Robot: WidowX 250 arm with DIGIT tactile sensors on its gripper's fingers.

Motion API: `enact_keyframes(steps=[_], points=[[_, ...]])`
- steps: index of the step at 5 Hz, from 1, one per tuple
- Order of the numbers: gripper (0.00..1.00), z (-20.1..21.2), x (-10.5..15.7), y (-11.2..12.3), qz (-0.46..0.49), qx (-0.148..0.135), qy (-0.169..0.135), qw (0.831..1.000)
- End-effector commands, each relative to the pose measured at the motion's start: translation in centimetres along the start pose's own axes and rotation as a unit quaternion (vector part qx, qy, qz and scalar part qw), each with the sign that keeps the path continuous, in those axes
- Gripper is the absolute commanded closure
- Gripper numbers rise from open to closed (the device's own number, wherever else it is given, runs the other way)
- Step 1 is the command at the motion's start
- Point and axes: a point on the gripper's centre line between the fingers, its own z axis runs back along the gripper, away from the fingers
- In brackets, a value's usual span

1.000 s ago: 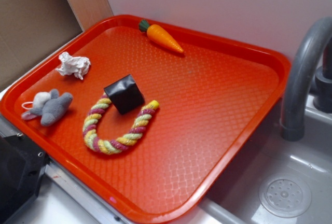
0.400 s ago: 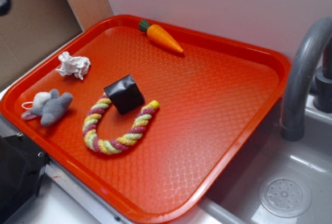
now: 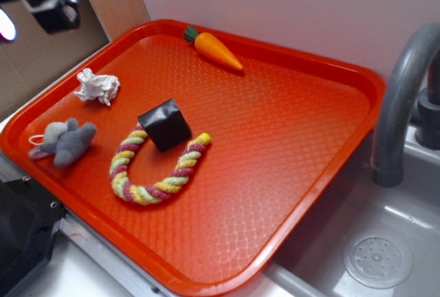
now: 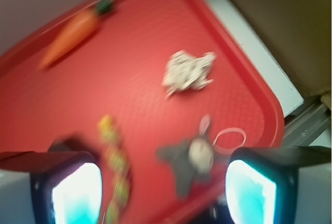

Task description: Grab the white paper.

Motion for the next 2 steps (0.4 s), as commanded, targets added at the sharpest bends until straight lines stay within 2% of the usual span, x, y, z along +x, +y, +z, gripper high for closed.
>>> enact_keyframes(steps=[1, 2], points=[[0.00, -4.9, 4.5, 2.9, 0.246, 0.059, -0.049, 0.966], [0.00, -7.4, 5.0, 2.6, 0.269, 0.083, -0.053, 0.958]])
